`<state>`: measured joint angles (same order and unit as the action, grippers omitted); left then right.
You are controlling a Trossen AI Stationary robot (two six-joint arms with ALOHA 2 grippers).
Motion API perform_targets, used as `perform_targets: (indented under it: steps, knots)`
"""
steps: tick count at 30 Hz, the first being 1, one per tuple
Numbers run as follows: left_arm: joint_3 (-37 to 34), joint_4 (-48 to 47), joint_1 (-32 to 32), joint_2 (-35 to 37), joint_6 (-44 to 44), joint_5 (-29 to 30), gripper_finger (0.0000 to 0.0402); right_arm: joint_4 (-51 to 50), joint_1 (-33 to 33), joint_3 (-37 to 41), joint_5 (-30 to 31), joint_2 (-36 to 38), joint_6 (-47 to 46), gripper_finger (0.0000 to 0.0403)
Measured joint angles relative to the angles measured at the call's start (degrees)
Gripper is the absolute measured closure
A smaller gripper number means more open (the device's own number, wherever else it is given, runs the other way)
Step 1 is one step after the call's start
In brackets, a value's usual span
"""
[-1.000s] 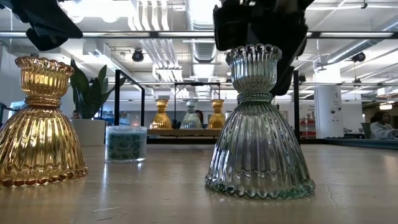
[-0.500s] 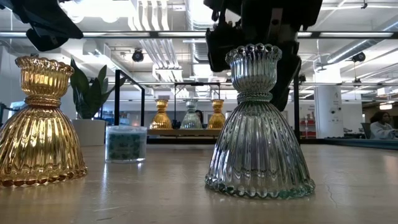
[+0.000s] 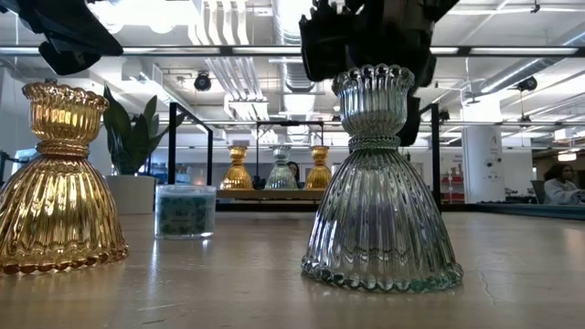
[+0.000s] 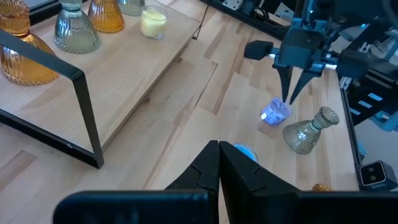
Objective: Pick & Place candle stick holders
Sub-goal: Put the purple candle on the shelf
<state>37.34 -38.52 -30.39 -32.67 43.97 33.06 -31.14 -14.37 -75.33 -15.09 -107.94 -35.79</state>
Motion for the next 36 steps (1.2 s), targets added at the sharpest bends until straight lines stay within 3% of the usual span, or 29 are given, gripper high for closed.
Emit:
perform_targets:
  steps: [22,30,36]
  knots:
    - [-0.1,0.0,0.0,0.0,-0.3,0.0,0.0390,-5.2,1.4,0.5,3.3,-0.3,3.0,0.0281]
    - [-0.1,0.0,0.0,0.0,-0.3,0.0,0.0390,-5.1,1.4,0.6,3.2,-1.9,3.6,0.0292]
    - [-0.1,0.0,0.0,0.0,-0.3,0.0,0.0390,-5.0,1.4,0.6,3.0,-2.9,3.9,0.0326]
